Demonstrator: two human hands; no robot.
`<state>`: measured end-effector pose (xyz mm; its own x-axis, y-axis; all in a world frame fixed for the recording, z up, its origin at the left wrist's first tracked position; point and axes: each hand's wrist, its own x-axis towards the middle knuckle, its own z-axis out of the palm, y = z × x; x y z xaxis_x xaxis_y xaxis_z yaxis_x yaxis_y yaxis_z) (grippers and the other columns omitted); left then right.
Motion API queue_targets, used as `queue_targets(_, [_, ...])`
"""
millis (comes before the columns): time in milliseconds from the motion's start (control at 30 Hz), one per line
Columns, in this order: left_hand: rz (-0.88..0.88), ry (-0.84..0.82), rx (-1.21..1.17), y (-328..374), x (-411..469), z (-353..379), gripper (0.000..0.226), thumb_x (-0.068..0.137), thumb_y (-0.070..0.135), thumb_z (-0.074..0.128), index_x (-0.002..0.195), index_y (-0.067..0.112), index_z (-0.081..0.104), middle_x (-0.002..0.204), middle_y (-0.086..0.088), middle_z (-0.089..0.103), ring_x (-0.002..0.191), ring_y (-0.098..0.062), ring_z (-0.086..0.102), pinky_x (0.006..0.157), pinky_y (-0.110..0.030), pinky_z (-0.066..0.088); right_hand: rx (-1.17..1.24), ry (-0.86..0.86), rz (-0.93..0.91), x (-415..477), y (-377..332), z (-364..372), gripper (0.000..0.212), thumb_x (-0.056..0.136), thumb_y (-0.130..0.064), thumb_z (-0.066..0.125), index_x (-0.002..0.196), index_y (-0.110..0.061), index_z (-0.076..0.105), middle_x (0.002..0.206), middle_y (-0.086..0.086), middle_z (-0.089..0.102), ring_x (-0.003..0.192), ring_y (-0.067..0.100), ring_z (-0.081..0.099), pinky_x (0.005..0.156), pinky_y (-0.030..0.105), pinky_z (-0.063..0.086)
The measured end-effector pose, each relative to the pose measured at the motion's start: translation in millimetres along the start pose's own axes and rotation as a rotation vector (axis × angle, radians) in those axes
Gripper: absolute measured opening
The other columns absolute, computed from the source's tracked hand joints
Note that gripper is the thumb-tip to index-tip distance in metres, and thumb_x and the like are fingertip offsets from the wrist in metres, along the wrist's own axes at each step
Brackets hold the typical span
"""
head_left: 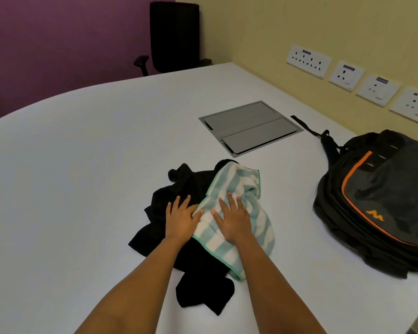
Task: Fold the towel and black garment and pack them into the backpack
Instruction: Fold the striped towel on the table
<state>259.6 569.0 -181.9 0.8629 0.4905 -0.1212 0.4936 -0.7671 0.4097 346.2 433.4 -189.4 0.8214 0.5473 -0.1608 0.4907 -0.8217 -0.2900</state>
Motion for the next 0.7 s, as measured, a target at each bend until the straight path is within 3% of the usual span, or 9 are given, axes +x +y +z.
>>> queue_targets(67, [-0.024, 0.060, -0.117, 6.6, 10.4, -8.0, 0.042, 0.097, 0.048, 0.037, 0.127, 0.028, 0.058, 0.146, 0.002, 0.043, 0.140, -0.022, 0.026, 0.118, -0.043, 0.010, 0.054, -0.001, -0.010, 9.2, -2.3, -10.6, 0.115, 0.060, -0.085, -0.018, 0.144, -0.028, 0.034, 0.158, -0.002, 0.013, 0.144, 0.025, 0.013, 0.114, 0.044, 0.018])
queue_targets(100, [-0.030, 0.118, -0.222, 11.2, 13.9, -14.5, 0.035, 0.097, 0.041, 0.043, 0.121, 0.026, 0.063, 0.135, 0.002, 0.055, 0.131, -0.021, 0.041, 0.115, -0.044, 0.021, 0.061, 0.031, -0.016, 13.6, -3.4, -17.1, 0.093, 0.075, -0.080, 0.001, 0.138, -0.026, 0.042, 0.154, 0.001, 0.025, 0.139, 0.025, 0.023, 0.110, 0.043, 0.023])
queue_targets(167, [-0.076, 0.246, -0.486, 25.2, 18.6, -33.6, 0.024, 0.095, 0.030, 0.049, 0.104, 0.023, 0.071, 0.106, 0.003, 0.070, 0.102, -0.016, 0.061, 0.095, -0.035, 0.044, 0.102, 0.156, -0.010, 24.2, -4.5, -28.9, 0.050, 0.093, -0.056, 0.035, 0.128, -0.023, 0.052, 0.139, 0.003, 0.045, 0.127, 0.024, 0.040, 0.103, 0.039, 0.028])
queue_targets(233, [-0.132, 0.303, -0.730, 39.2, 24.5, -53.0, 0.022, 0.096, 0.022, 0.048, 0.095, 0.018, 0.070, 0.083, 0.001, 0.072, 0.081, -0.012, 0.065, 0.077, -0.025, 0.050, 0.278, 0.337, -0.021, 32.4, -9.4, -44.9, 0.034, 0.094, -0.041, 0.049, 0.121, -0.021, 0.057, 0.126, 0.002, 0.054, 0.118, 0.022, 0.047, 0.098, 0.037, 0.032])
queue_targets(333, [-0.172, 0.180, -0.850, 49.1, 34.2, -70.6, 0.023, 0.096, 0.017, 0.047, 0.089, 0.007, 0.066, 0.072, -0.003, 0.067, 0.071, -0.016, 0.064, 0.073, -0.026, 0.053, 0.542, 0.368, -0.123, 41.7, -20.5, -68.5, 0.028, 0.093, -0.030, 0.056, 0.118, -0.017, 0.059, 0.119, 0.003, 0.059, 0.114, 0.020, 0.050, 0.093, 0.032, 0.037])
queue_targets(433, [-0.237, -0.116, -0.437, 45.3, 33.8, -64.9, 0.029, 0.090, 0.032, 0.060, 0.073, 0.009, 0.056, 0.071, -0.002, 0.055, 0.065, -0.014, 0.053, 0.060, -0.026, 0.045, 0.569, 0.237, -0.157, 42.9, -25.5, -77.6, 0.025, 0.094, -0.025, 0.055, 0.117, -0.017, 0.058, 0.117, 0.002, 0.059, 0.114, 0.019, 0.050, 0.095, 0.033, 0.041])
queue_targets(500, [-0.278, -0.226, -0.266, 44.5, 27.3, -58.4, 0.027, 0.085, 0.033, 0.067, 0.090, 0.007, 0.059, 0.085, -0.005, 0.058, 0.075, -0.016, 0.055, 0.063, -0.024, 0.041, 0.571, 0.188, -0.147, 39.7, -25.1, -77.6, 0.025, 0.093, -0.023, 0.055, 0.117, -0.017, 0.058, 0.117, 0.003, 0.059, 0.113, 0.020, 0.051, 0.095, 0.035, 0.044])
queue_targets(567, [-0.284, -0.170, -0.309, 46.8, 22.9, -56.3, 0.031, 0.084, 0.025, 0.069, 0.106, 0.004, 0.063, 0.102, -0.010, 0.064, 0.084, -0.019, 0.057, 0.070, -0.025, 0.043, 0.555, 0.130, -0.161, 34.0, -24.0, -76.8, 0.028, 0.093, -0.020, 0.055, 0.121, -0.018, 0.056, 0.120, 0.005, 0.057, 0.115, 0.021, 0.050, 0.096, 0.034, 0.043])
queue_targets(700, [-0.078, 0.054, -0.495, 65.8, 15.7, -81.0, 0.022, 0.090, 0.018, 0.060, 0.108, 0.007, 0.067, 0.102, -0.012, 0.067, 0.083, -0.016, 0.054, 0.071, -0.023, 0.037, 0.526, -0.058, -0.270, 25.6, -20.7, -89.1, 0.051, 0.089, -0.005, 0.053, 0.138, -0.019, 0.043, 0.138, 0.007, 0.046, 0.127, 0.023, 0.043, 0.106, 0.031, 0.036])
